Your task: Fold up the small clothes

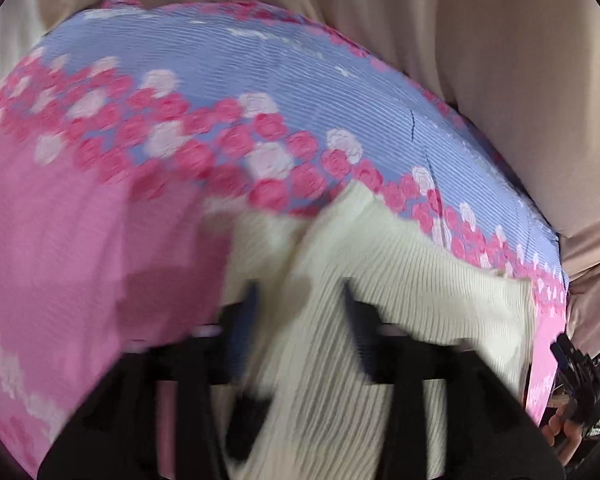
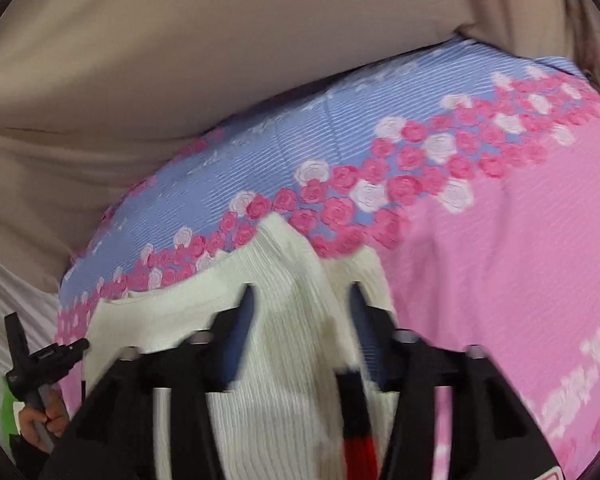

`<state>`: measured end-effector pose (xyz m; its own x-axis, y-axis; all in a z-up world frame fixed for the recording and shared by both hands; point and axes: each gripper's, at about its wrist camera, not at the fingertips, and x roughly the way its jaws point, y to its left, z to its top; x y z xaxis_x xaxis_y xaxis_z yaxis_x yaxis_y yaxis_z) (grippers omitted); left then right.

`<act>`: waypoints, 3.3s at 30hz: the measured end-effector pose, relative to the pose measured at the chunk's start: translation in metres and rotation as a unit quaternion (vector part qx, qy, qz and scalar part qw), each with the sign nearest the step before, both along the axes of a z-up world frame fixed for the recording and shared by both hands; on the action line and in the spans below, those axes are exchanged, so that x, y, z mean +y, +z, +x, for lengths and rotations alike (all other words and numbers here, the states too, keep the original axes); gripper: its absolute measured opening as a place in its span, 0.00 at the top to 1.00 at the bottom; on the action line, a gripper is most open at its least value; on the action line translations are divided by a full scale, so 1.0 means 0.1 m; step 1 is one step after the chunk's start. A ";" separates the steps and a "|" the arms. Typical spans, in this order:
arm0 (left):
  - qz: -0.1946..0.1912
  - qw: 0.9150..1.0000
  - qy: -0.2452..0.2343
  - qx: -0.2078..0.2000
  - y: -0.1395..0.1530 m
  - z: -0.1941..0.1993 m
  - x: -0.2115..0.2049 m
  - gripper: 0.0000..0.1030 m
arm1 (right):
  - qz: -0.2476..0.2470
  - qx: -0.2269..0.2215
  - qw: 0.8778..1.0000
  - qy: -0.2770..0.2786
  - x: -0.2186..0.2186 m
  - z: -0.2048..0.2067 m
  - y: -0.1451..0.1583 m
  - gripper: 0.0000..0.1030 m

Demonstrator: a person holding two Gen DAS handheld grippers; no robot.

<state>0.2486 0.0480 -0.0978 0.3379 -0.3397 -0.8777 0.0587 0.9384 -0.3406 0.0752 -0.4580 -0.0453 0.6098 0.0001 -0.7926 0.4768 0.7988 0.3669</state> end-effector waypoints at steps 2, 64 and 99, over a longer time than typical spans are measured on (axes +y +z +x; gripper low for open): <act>-0.002 1.000 0.006 0.001 0.00 -0.26 0.14 0.33 | -0.004 0.014 1.000 -0.005 0.08 -0.33 -0.03 0.44; -0.006 1.000 -0.001 0.029 -0.05 -1.32 0.22 0.37 | 0.023 0.079 0.996 0.013 0.64 -1.37 -0.31 0.53; -0.026 0.999 0.030 0.004 0.02 -1.06 0.15 0.46 | 0.005 0.051 0.999 0.001 0.40 -1.07 -0.25 0.51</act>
<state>0.1429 0.0628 -0.0961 0.3531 -0.3641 -0.8619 -0.0005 0.9211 -0.3893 -0.0319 -0.4180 -0.0699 0.5263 0.0107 -0.8503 0.5096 0.7965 0.3255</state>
